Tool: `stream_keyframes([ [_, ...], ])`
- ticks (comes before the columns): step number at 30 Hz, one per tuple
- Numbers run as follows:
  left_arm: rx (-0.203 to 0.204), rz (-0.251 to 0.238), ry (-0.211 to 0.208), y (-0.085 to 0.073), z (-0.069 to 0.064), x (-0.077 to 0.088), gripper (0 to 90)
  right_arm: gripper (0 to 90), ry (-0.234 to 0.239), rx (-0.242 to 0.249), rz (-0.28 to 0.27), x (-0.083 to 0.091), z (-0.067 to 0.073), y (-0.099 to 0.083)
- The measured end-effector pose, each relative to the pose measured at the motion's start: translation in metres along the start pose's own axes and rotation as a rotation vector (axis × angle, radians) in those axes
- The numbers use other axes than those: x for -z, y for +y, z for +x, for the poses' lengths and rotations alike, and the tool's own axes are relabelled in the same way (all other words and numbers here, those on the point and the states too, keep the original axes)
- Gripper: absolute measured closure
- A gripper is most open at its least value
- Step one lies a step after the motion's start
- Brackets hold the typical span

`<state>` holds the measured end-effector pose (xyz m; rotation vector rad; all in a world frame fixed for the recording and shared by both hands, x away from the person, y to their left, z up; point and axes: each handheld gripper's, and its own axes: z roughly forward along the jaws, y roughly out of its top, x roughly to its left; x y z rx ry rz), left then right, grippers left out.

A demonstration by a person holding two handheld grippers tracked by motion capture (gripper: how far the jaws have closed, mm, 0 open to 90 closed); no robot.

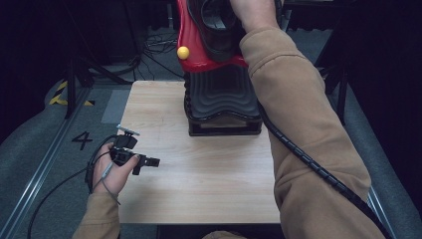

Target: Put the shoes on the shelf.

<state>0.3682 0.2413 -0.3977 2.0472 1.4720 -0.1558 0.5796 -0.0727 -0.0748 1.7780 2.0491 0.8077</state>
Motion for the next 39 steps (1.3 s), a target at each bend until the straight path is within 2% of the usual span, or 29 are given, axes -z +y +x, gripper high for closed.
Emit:
stream_keyframes([
  [3, -0.004, 0.002, 0.001, 0.0, 0.0, 0.0, 32.7, 76.5, -0.006, -0.023, 0.035, 0.002, 0.0, 0.0],
  [5, -0.006, 0.003, 0.001, 0.0, -0.002, -0.001, 32.6, 72.0, -0.009, -0.028, 0.058, 0.003, -0.002, 0.0],
  [9, -0.007, 0.002, 0.003, 0.0, -0.004, 0.0, 32.5, 62.7, 0.038, -0.036, 0.063, 0.004, -0.008, -0.003],
  [12, -0.012, 0.003, 0.007, 0.001, -0.006, -0.001, 32.4, 55.4, 0.047, -0.022, 0.073, 0.006, -0.01, -0.006],
  [14, -0.012, 0.007, 0.005, 0.002, -0.007, -0.003, 32.2, 50.9, 0.034, -0.012, 0.095, 0.01, -0.012, -0.009],
  [17, -0.019, 0.009, 0.012, 0.003, -0.009, -0.004, 32.2, 49.6, 0.048, -0.003, 0.102, 0.016, -0.016, -0.012],
  [19, -0.02, 0.008, 0.012, 0.004, -0.011, -0.004, 32.1, 48.4, 0.077, -0.004, 0.095, 0.022, -0.019, -0.015],
  [22, -0.027, 0.015, 0.013, 0.004, -0.014, -0.005, 32.1, 48.3, 0.074, 0.004, 0.09, 0.031, -0.023, -0.018],
  [29, -0.037, 0.02, 0.021, 0.004, -0.018, -0.006, 31.9, 46.6, 0.114, 0.054, 0.047, 0.069, -0.043, -0.033],
  [31, -0.037, 0.02, 0.023, 0.004, -0.018, -0.006, 32.0, 46.6, 0.117, 0.062, 0.043, 0.073, -0.045, -0.036],
  [33, -0.036, 0.022, 0.028, 0.004, -0.017, -0.005, 31.9, 46.2, 0.142, 0.093, 0.028, 0.087, -0.06, -0.049],
  [34, -0.036, 0.022, 0.028, 0.004, -0.017, -0.005, 31.9, 46.2, 0.142, 0.093, 0.028, 0.087, -0.06, -0.049],
  [39, -0.034, 0.015, 0.043, 0.002, -0.02, -0.001, 31.8, 46.0, 0.169, 0.124, 0.018, 0.108, -0.094, -0.075],
])
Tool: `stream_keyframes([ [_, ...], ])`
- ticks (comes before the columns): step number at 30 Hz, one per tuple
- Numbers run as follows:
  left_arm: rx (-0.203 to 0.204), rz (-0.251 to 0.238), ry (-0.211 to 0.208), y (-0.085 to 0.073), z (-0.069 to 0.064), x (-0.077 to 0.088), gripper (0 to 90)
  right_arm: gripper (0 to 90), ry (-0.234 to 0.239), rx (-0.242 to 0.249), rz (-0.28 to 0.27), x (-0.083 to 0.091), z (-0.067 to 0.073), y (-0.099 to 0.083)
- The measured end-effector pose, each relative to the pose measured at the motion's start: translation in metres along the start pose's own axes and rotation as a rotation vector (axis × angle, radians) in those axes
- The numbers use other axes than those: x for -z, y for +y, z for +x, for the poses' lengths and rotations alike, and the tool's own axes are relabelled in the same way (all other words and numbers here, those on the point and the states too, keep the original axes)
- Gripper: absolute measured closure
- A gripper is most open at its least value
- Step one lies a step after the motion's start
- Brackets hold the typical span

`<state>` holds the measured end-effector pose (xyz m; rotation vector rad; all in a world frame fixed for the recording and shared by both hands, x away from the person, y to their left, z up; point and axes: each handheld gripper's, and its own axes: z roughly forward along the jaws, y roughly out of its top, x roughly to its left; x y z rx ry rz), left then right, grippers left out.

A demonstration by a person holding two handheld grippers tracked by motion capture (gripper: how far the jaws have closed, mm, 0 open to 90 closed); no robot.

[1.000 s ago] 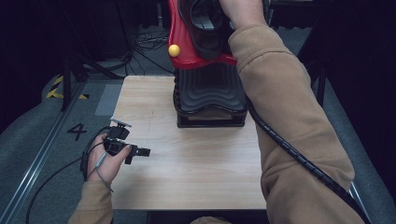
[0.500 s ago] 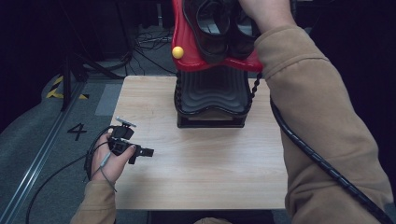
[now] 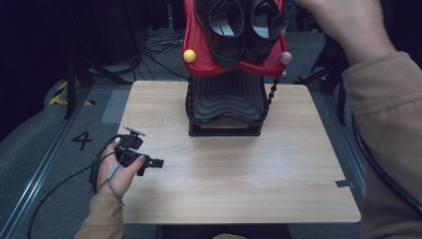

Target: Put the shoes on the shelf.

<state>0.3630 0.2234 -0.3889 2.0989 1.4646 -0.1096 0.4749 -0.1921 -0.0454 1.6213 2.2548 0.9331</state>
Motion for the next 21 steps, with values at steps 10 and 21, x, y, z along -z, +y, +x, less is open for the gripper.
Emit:
stream_keyframes([
  [10, 0.005, -0.004, 0.024, -0.005, -0.002, 0.004, 30.9, 44.4, 0.019, 0.047, -0.013, 0.028, -0.042, -0.05],
  [21, -0.003, -0.021, 0.032, -0.005, -0.003, 0.009, 30.4, 39.2, 0.032, 0.142, -0.029, 0.033, -0.085, -0.093],
])
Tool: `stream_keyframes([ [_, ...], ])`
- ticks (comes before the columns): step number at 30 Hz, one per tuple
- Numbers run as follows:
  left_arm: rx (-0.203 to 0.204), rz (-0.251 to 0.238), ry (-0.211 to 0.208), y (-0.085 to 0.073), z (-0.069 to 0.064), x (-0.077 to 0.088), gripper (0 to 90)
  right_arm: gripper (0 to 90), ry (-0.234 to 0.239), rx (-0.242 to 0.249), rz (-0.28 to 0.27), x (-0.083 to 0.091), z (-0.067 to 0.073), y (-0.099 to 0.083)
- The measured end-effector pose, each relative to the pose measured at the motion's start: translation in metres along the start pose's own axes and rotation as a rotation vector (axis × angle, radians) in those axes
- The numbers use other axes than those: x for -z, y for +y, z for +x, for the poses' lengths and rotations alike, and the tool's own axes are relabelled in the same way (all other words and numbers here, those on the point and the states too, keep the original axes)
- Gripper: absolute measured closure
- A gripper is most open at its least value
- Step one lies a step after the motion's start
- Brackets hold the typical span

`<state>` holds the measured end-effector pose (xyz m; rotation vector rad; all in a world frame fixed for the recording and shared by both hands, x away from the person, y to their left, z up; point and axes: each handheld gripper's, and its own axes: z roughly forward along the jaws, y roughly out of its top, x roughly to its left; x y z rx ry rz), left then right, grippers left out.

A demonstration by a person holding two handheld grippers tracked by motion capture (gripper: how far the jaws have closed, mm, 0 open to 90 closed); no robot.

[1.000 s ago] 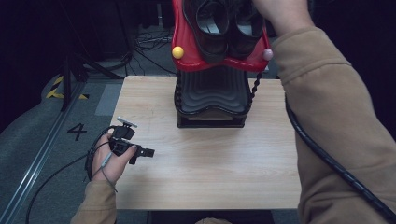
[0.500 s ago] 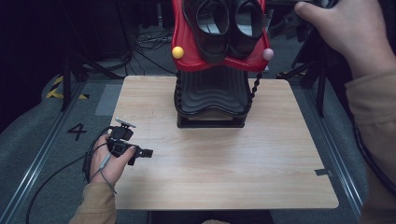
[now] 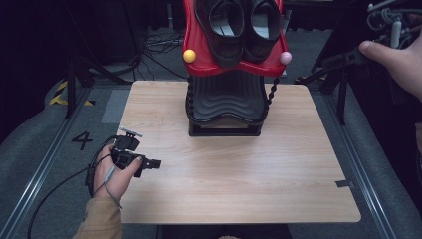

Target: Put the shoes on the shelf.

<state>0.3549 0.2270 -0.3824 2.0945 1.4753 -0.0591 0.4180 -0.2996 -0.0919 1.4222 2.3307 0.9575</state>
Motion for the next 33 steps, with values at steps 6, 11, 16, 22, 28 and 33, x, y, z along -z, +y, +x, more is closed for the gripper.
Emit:
stream_keyframes([
  [6, -0.006, 0.001, -0.001, 0.0, 0.001, -0.001, 30.4, 37.7, -0.007, 0.068, 0.026, -0.015, -0.013, -0.027],
  [11, -0.018, -0.003, 0.005, -0.001, 0.0, -0.001, 33.1, 36.8, 0.034, 0.092, 0.035, -0.034, -0.027, -0.054],
  [16, -0.05, 0.001, 0.019, -0.004, -0.005, -0.005, 29.7, 36.4, 0.049, 0.125, 0.028, -0.057, -0.039, -0.084],
  [22, -0.06, -0.013, 0.017, -0.009, -0.007, -0.007, 27.5, 35.9, 0.071, 0.174, 0.046, -0.089, -0.045, -0.122],
  [28, -0.079, -0.004, 0.026, -0.014, -0.008, -0.008, 24.8, 35.1, 0.098, 0.187, 0.068, -0.118, -0.049, -0.159],
  [33, -0.086, 0.0, 0.041, -0.019, -0.008, -0.01, 23.6, 35.0, 0.132, 0.196, 0.081, -0.149, -0.053, -0.192],
])
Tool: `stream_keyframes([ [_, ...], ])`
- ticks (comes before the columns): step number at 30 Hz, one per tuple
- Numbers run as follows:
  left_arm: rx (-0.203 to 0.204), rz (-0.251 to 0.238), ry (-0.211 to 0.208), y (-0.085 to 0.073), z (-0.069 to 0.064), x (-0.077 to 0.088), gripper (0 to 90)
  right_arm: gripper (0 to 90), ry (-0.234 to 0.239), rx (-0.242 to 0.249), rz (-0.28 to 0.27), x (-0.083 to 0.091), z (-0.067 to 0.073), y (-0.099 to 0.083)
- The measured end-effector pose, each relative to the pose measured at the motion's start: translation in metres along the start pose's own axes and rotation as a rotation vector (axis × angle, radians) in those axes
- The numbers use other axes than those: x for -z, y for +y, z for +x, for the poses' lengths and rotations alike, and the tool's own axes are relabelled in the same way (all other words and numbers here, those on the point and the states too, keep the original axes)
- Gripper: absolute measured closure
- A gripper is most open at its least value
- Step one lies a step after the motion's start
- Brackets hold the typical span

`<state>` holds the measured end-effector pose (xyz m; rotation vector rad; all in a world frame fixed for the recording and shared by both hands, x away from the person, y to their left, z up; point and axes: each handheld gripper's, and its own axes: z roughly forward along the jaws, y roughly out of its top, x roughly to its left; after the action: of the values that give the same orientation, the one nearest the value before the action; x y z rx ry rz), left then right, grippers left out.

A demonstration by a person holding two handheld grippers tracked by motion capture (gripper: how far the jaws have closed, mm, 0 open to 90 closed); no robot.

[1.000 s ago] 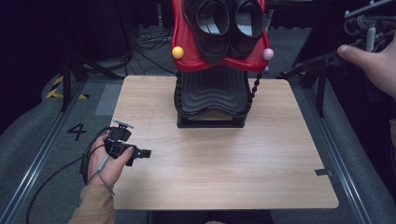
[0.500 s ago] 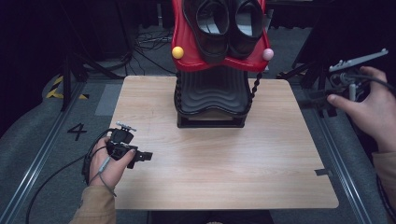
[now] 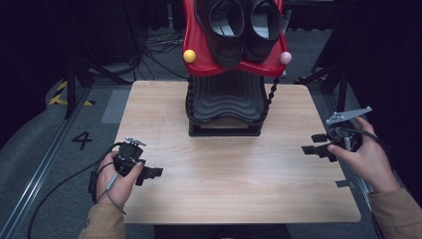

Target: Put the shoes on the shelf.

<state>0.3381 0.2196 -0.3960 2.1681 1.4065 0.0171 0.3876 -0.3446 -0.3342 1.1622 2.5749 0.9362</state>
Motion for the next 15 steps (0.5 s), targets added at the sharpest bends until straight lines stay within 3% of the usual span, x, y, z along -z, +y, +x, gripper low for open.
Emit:
stream_keyframes([
  [7, 0.004, 0.002, 0.027, -0.005, 0.0, 0.002, 22.9, 34.0, -0.002, 0.003, 0.001, -0.021, 0.002, -0.021],
  [10, 0.005, -0.004, 0.037, -0.008, 0.001, 0.005, 21.8, 34.0, 0.037, -0.002, -0.013, -0.033, 0.006, -0.032],
  [15, -0.003, -0.002, 0.044, -0.01, 0.002, 0.004, 21.8, 33.9, 0.051, -0.004, -0.007, -0.044, 0.007, -0.042],
])
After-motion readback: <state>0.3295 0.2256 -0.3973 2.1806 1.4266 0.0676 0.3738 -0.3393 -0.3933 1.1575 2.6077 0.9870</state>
